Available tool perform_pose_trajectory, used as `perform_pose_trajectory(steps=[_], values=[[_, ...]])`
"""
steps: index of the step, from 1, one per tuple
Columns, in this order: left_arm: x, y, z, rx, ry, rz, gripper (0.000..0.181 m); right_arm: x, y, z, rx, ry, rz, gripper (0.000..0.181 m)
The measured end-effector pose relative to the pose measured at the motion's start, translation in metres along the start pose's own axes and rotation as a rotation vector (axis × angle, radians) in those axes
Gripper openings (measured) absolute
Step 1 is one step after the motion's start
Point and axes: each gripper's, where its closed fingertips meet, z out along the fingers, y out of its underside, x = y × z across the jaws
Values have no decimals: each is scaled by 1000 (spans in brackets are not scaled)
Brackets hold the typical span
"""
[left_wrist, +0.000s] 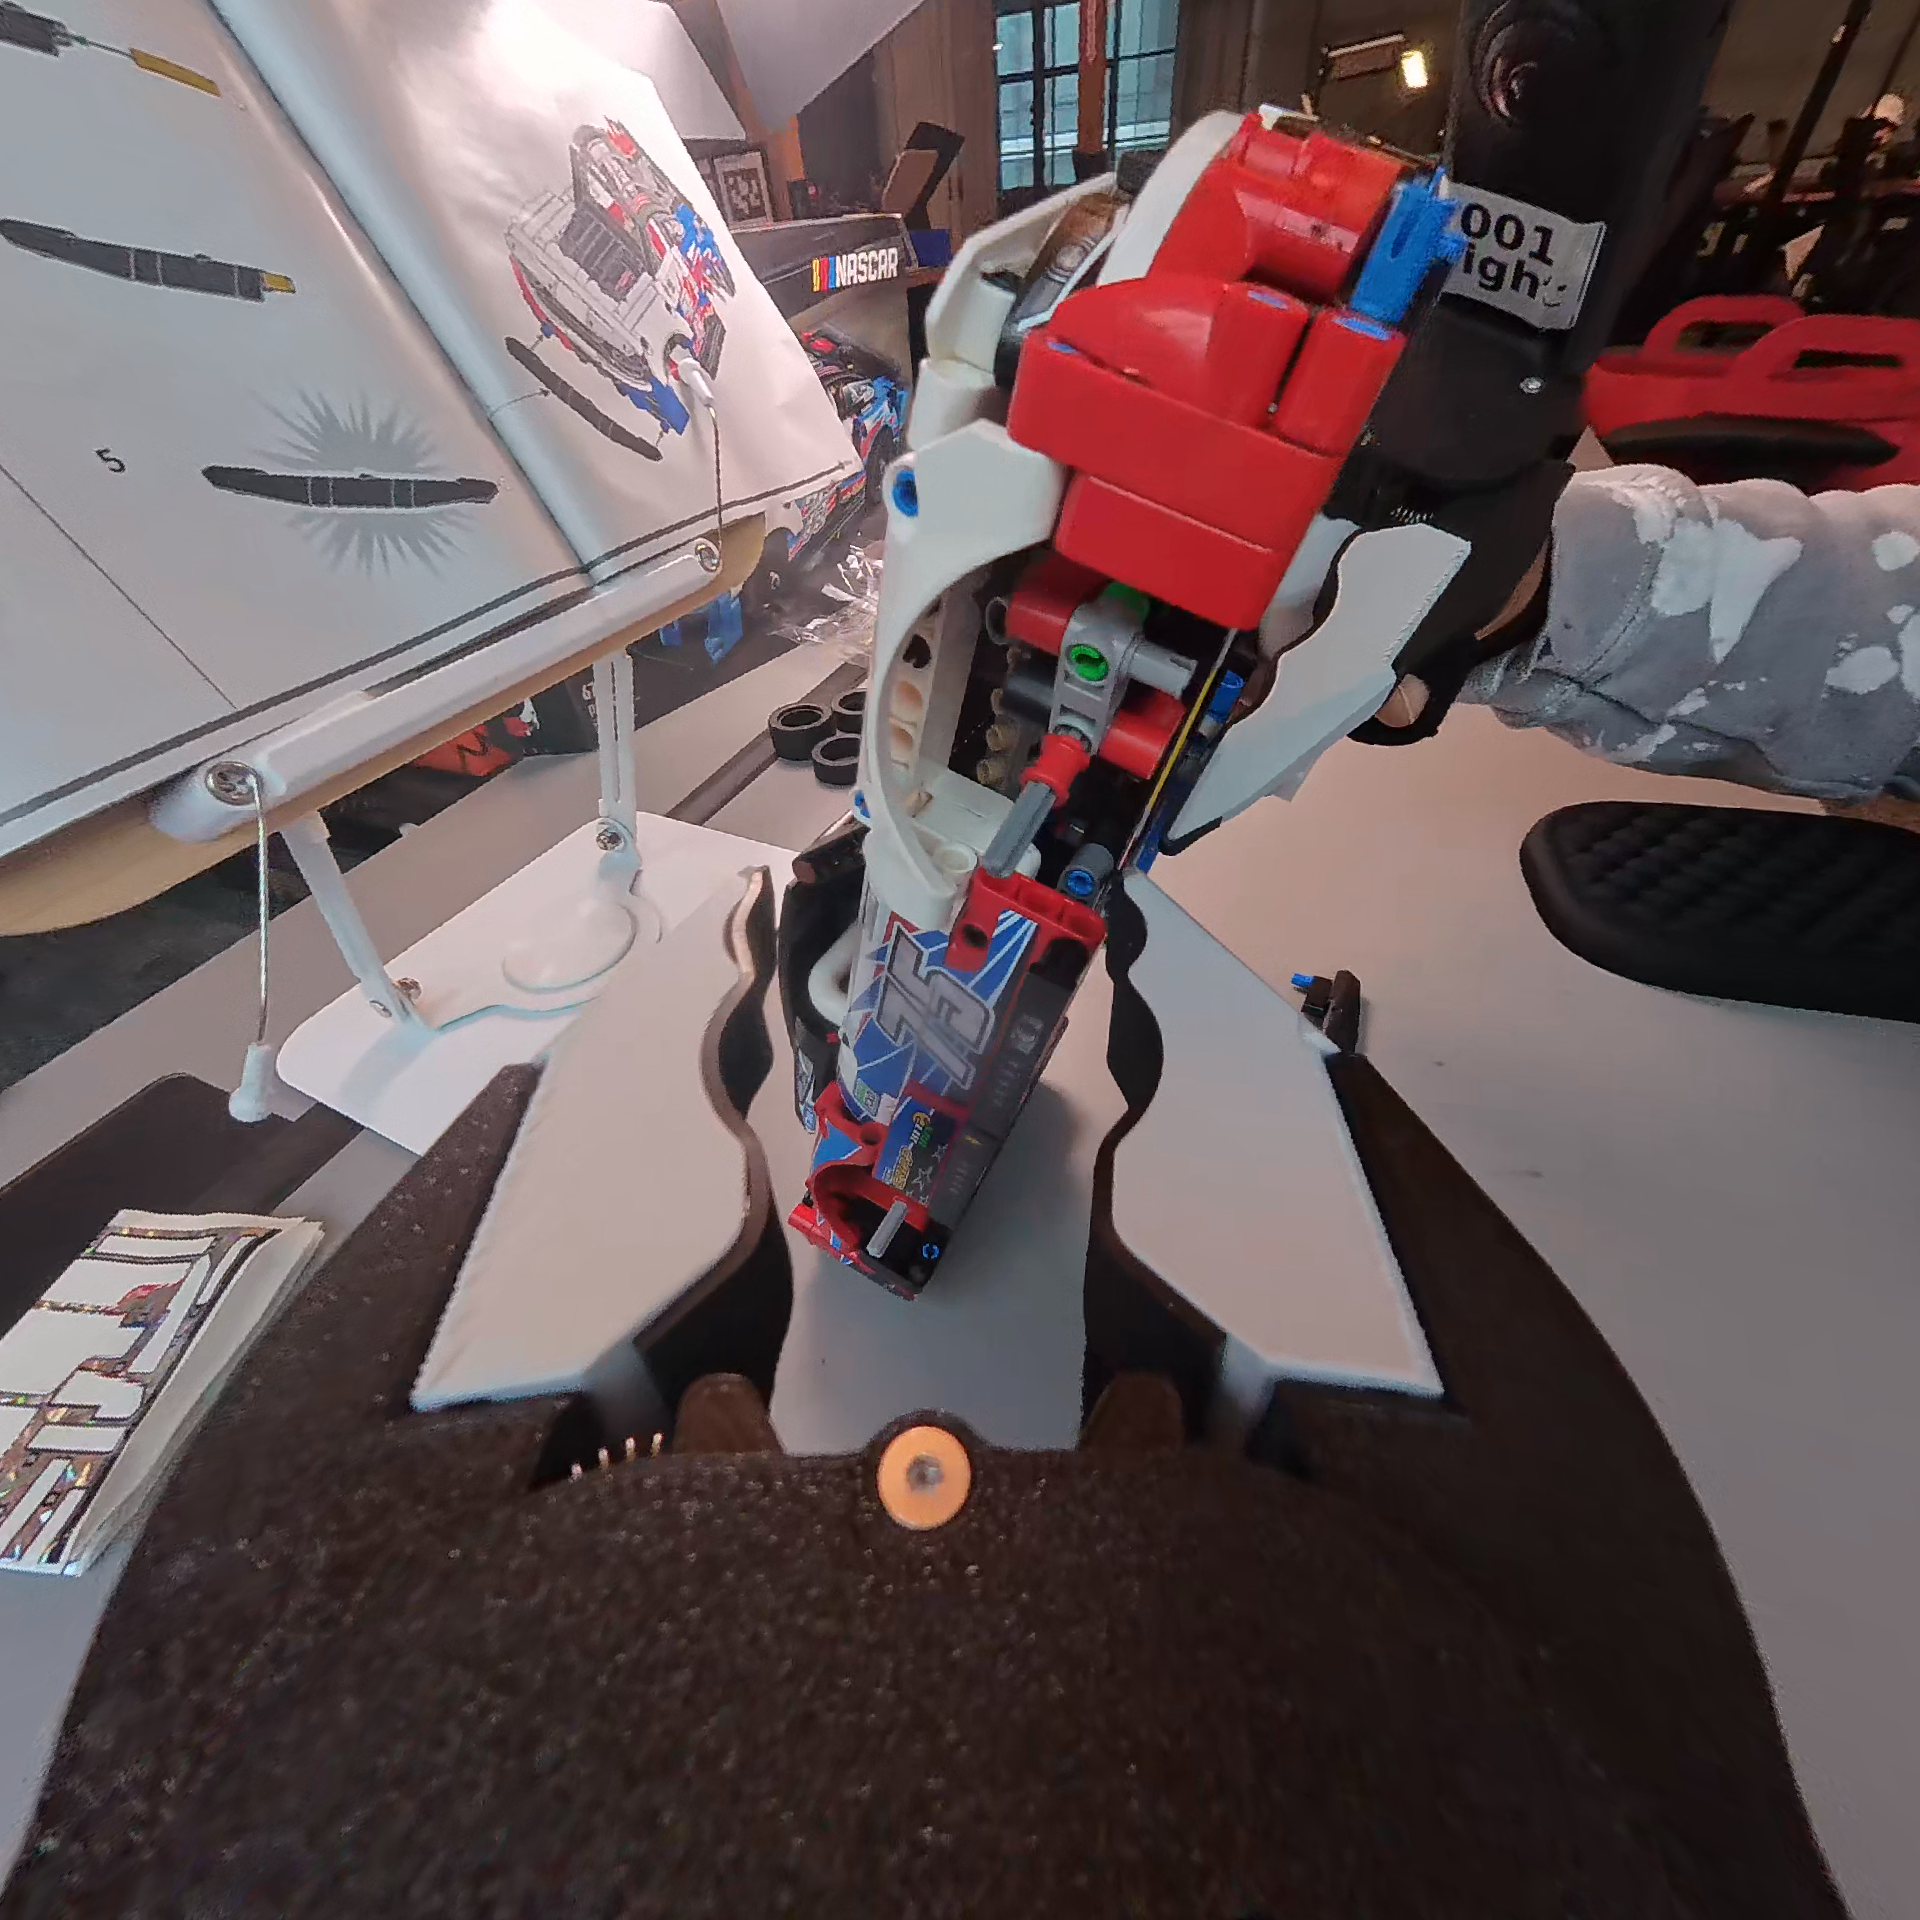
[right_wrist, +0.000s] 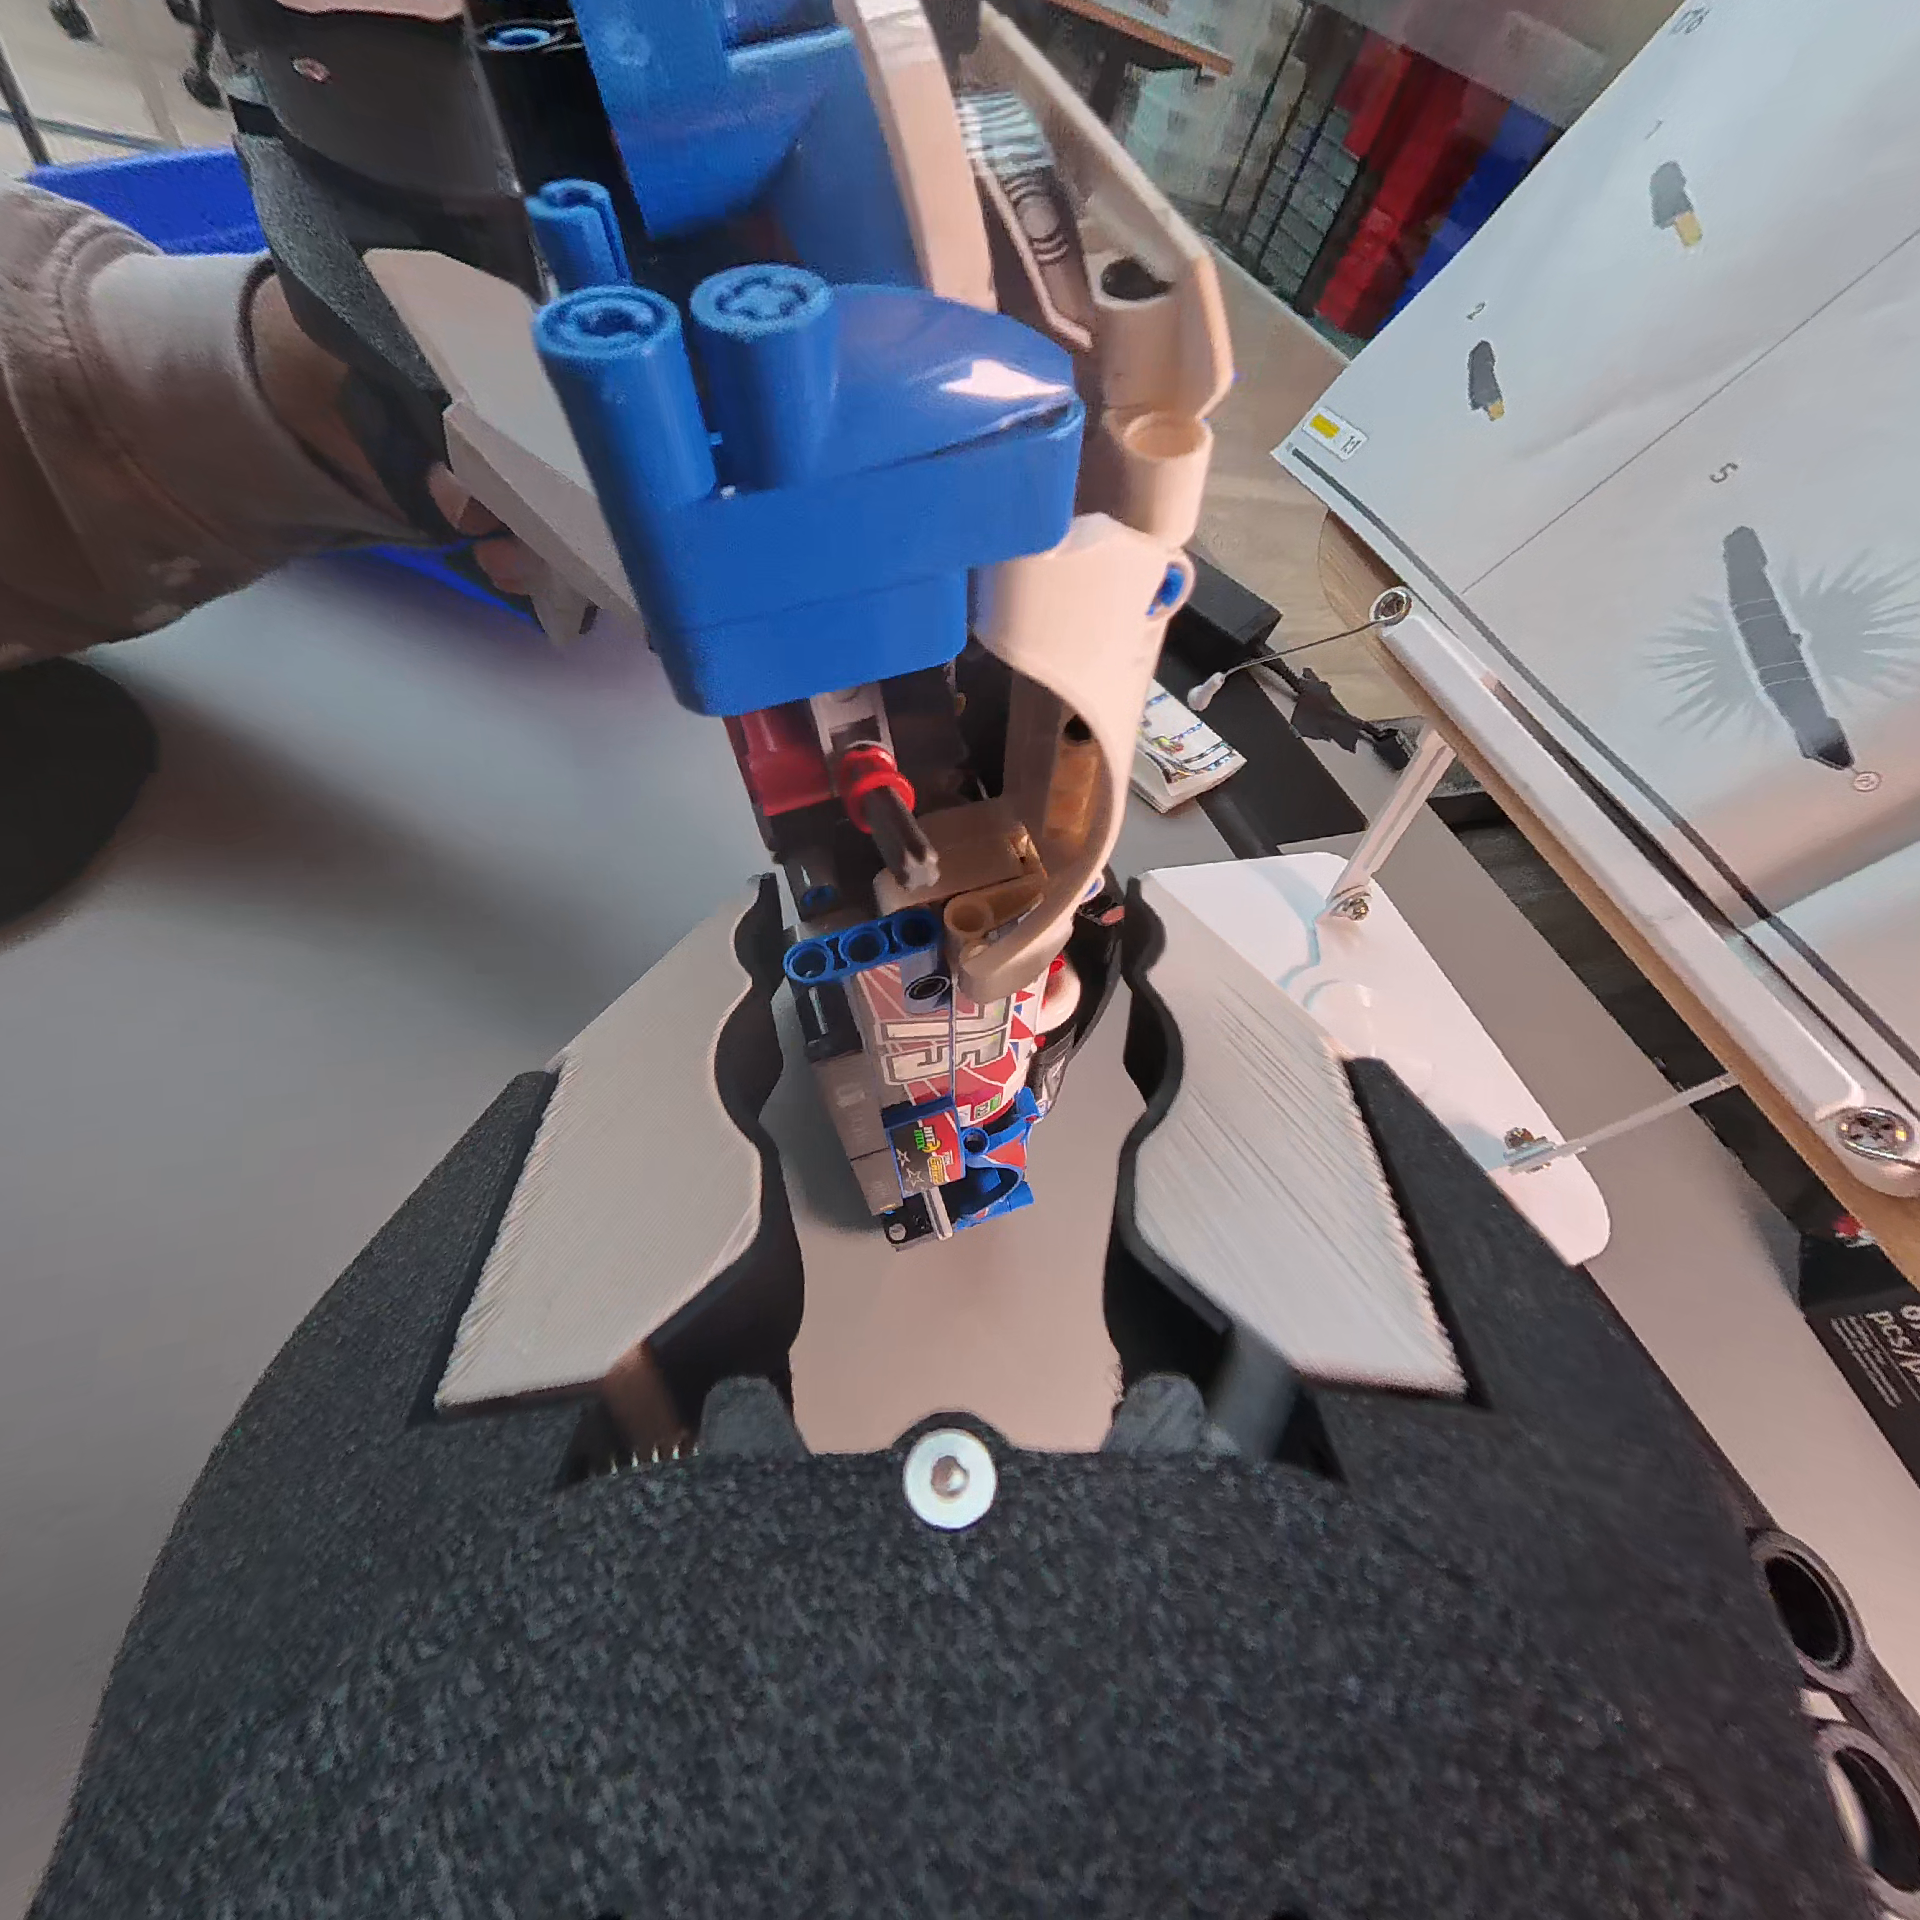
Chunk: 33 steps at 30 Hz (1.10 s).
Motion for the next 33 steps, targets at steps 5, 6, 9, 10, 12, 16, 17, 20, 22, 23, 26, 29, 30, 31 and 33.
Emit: perform_pose_trajectory(steps=[5, 6, 9, 10, 12, 16, 17, 20, 22, 23, 26, 29, 30, 31, 33], values=[[-10, -3, -9, 44, 4, -78, 45, -7, 18, 2, -55, -44, -6, 79], [-14, -4, -10, 53, 4, -110, 42, -7, 24, 4, -67, -38, -9, 79], [-25, -4, -12, 88, -2, -184, 28, -8, 44, 15, -90, -24, -20, 82], [-29, -4, -12, 98, -7, -210, 28, -8, 48, 19, -84, -19, -15, 82], [-33, -4, -11, 110, -11, -249, 28, -7, 52, 28, -49, -7, 28, 82], [-40, -2, -12, 108, -61, -272, 30, 3, 48, 32, 22, 58, 86, 68], [-41, -2, -14, 102, -74, -278, 32, 3, 48, 32, 31, 67, 89, 66], [-34, -3, -20, 95, -80, -275, 46, 1, 52, 33, 12, 105, 59, 66], [-23, -3, -23, 73, -73, -244, 58, -2, 51, 34, 9, 121, 50, 71], [-19, -2, -23, 58, -84, -217, 65, -3, 51, 35, 9, 126, 45, 72], [-10, 4, -22, 5, -132, -129, 75, -6, 52, 35, 17, 116, 36, 76], [-8, 4, -19, -5, -165, -93, 74, -6, 55, 35, 13, 98, 49, 78], [-10, 3, -18, -4, -174, -89, 73, -6, 59, 36, 1, 93, 54, 82], [-11, 3, -17, 0, -179, -90, 68, -6, 62, 36, -10, 89, 58, 83], [-9, 1, -15, 6, -160, -92, 66, -6, 68, 37, -20, 75, 75, 83]])
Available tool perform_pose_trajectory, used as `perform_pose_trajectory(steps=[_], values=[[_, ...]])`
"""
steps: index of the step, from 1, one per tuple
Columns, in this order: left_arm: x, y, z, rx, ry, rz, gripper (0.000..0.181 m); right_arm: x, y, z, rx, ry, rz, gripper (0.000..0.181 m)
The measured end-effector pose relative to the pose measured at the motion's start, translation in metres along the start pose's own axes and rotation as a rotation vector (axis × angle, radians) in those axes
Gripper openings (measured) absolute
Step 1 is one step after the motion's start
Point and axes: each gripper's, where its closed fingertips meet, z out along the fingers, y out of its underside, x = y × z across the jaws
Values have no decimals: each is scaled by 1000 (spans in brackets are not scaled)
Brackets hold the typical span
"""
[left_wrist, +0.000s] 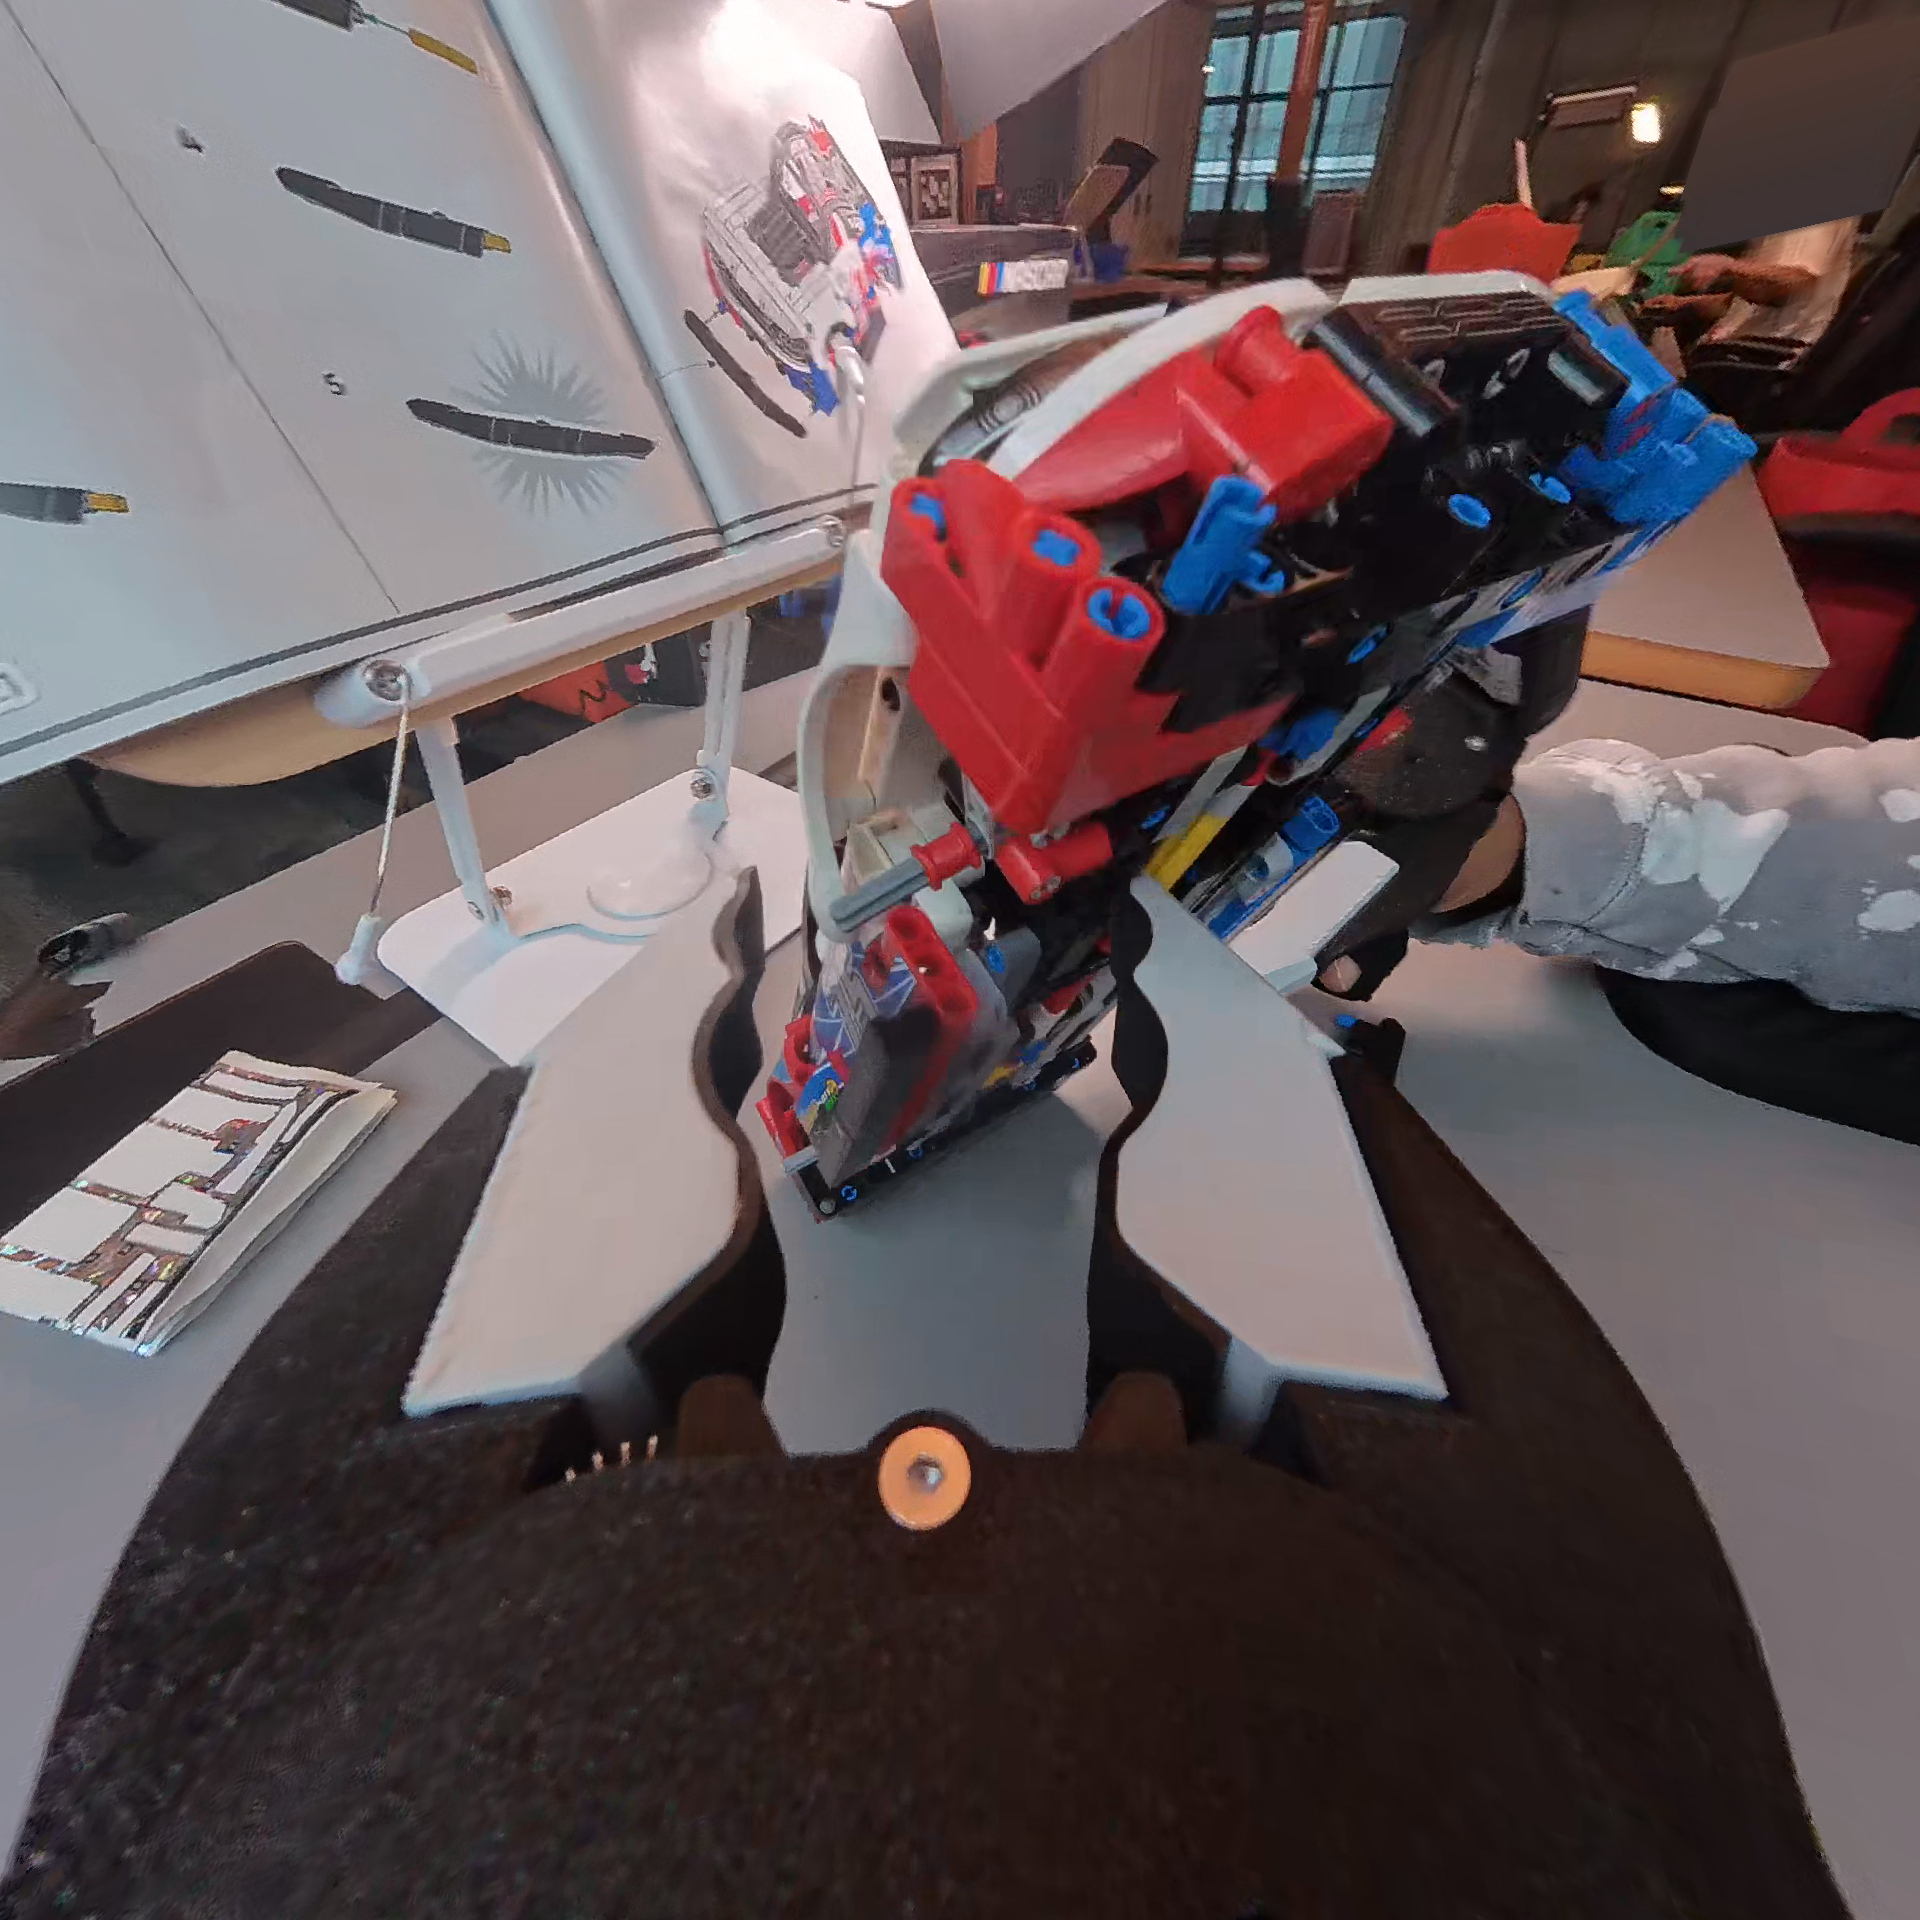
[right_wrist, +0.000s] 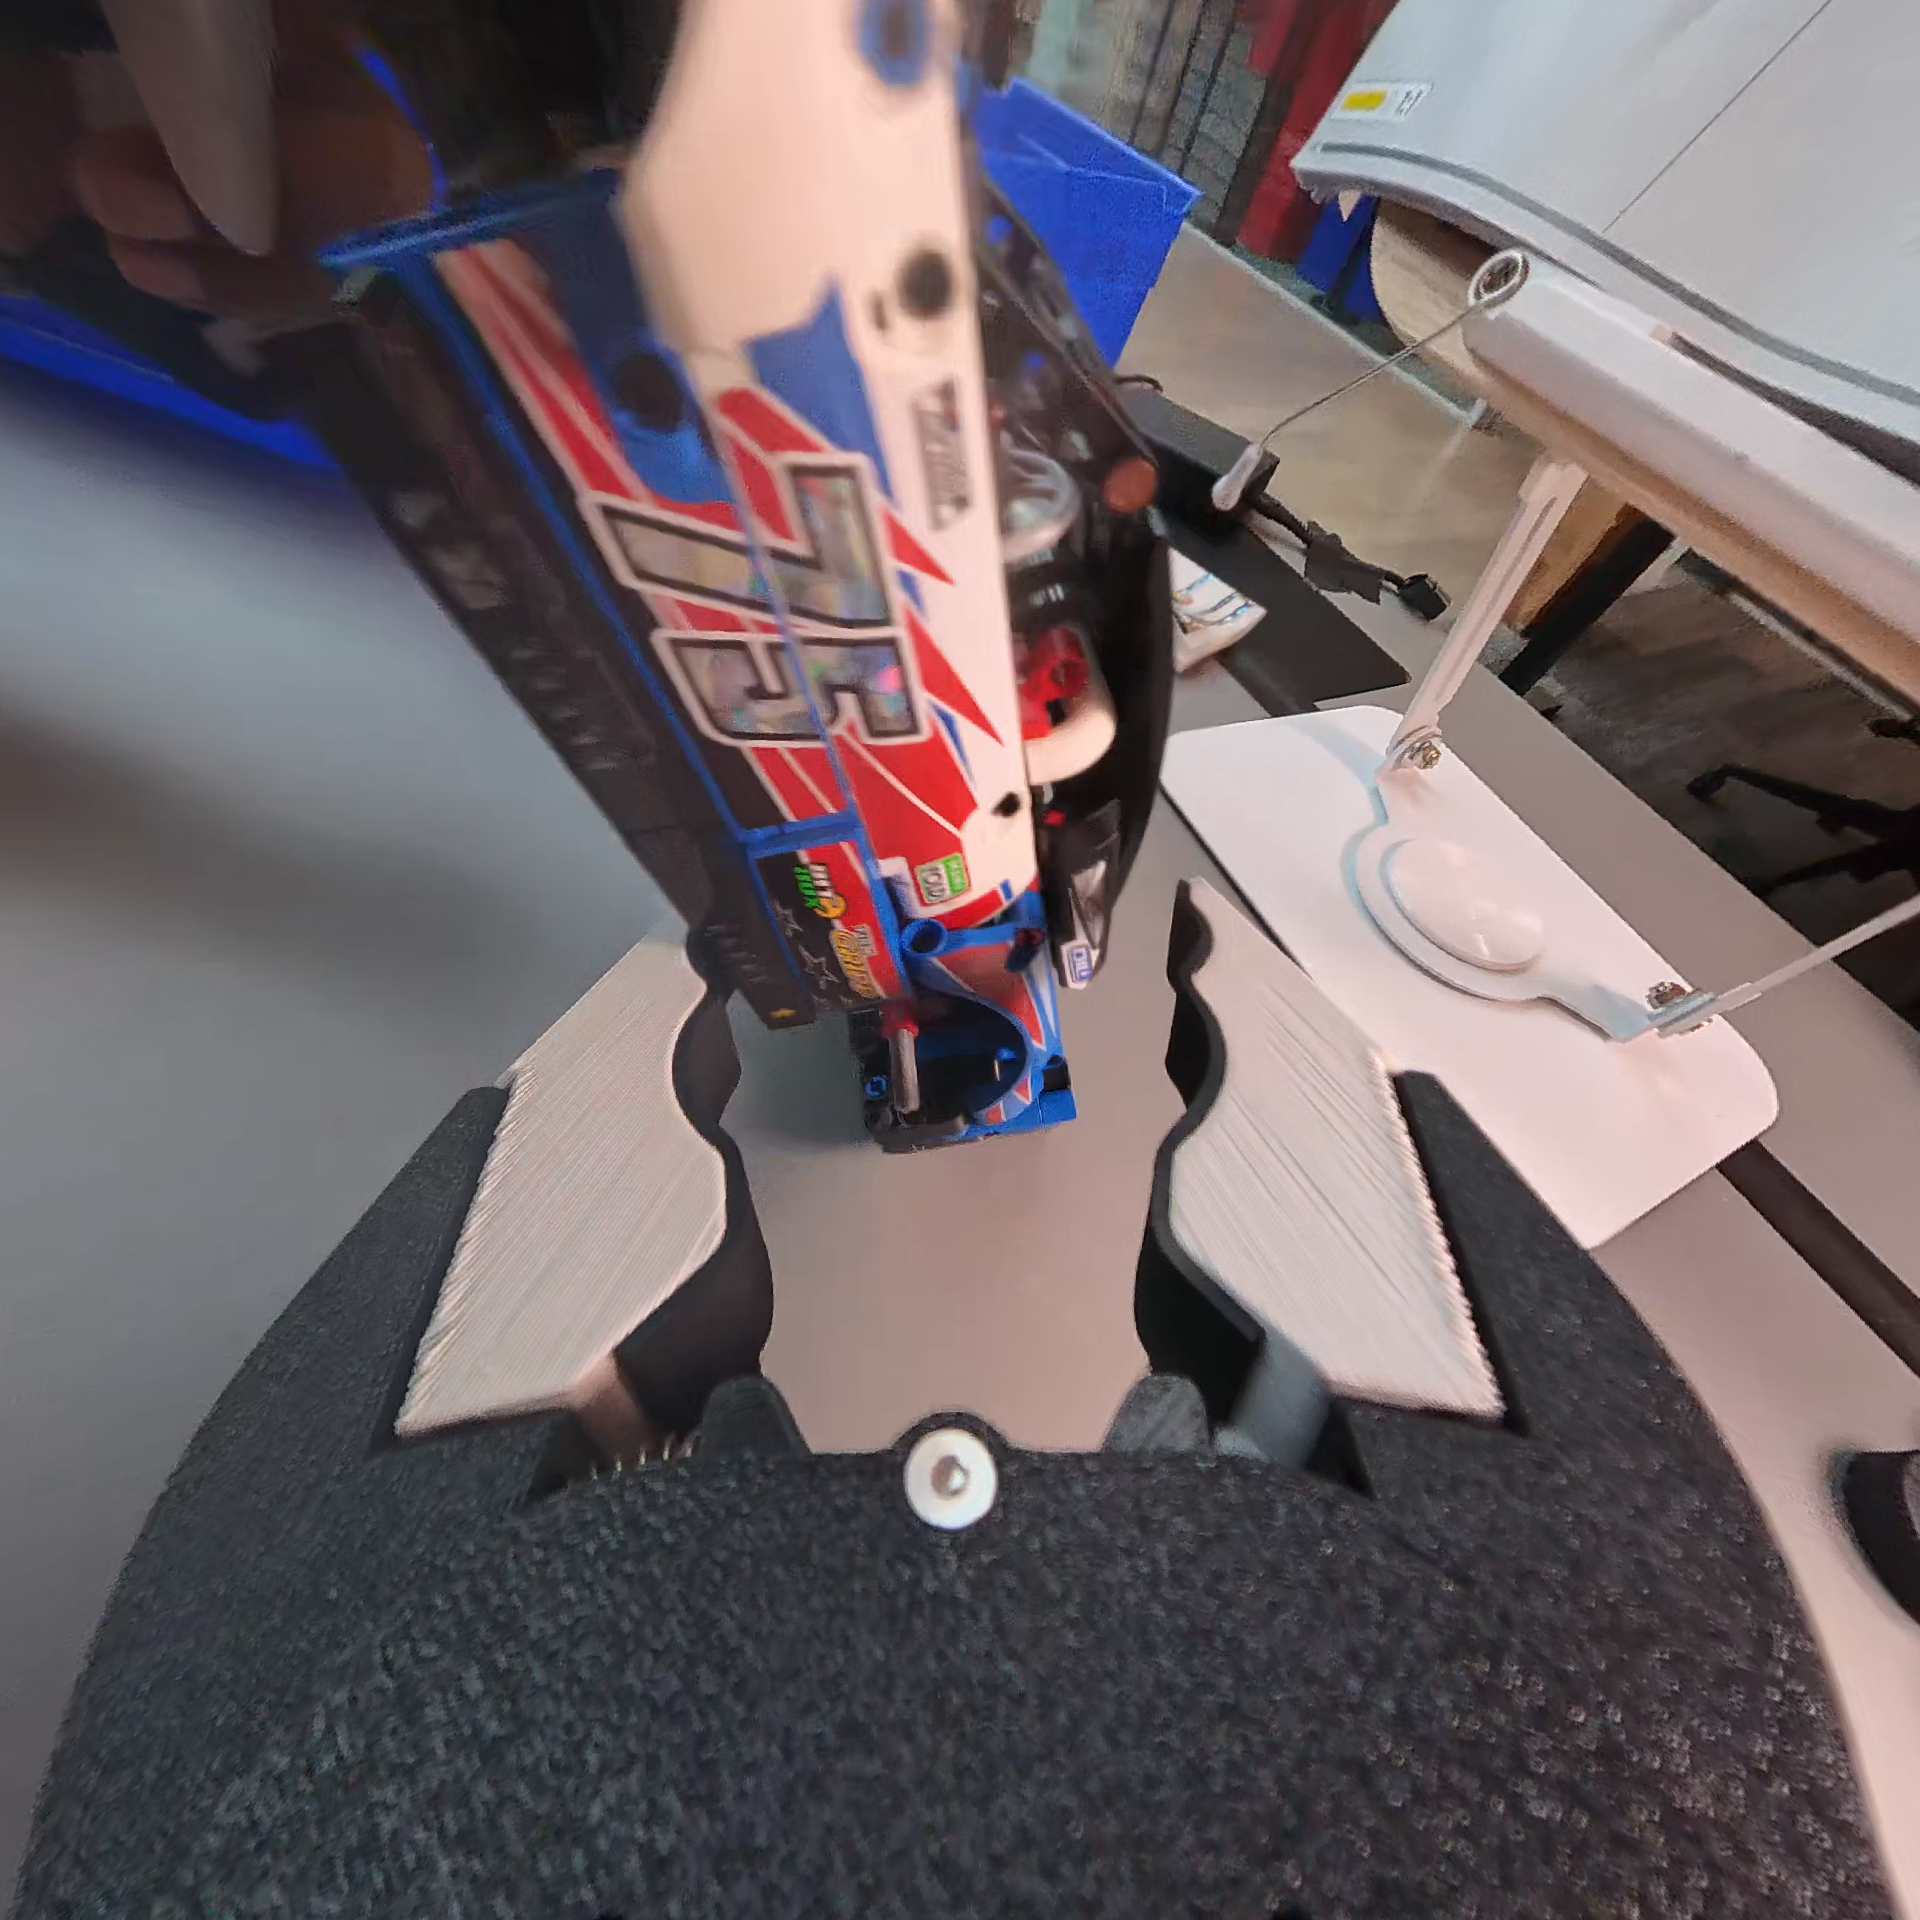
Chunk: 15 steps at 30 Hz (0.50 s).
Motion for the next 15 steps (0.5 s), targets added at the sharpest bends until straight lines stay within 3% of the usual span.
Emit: perform_pose_trajectory(steps=[3, 12, 15], values=[[2, 2, 0, -6, 12, 20, 56, -6, 3, 2, 6, -48, 34, 79], [1, 18, -20, -6, 43, -125, 52, -21, 2, -10, 13, -168, 52, 82], [12, 30, -29, -50, 57, -100, 52, -21, 9, -12, -8, -173, 40, 83]])
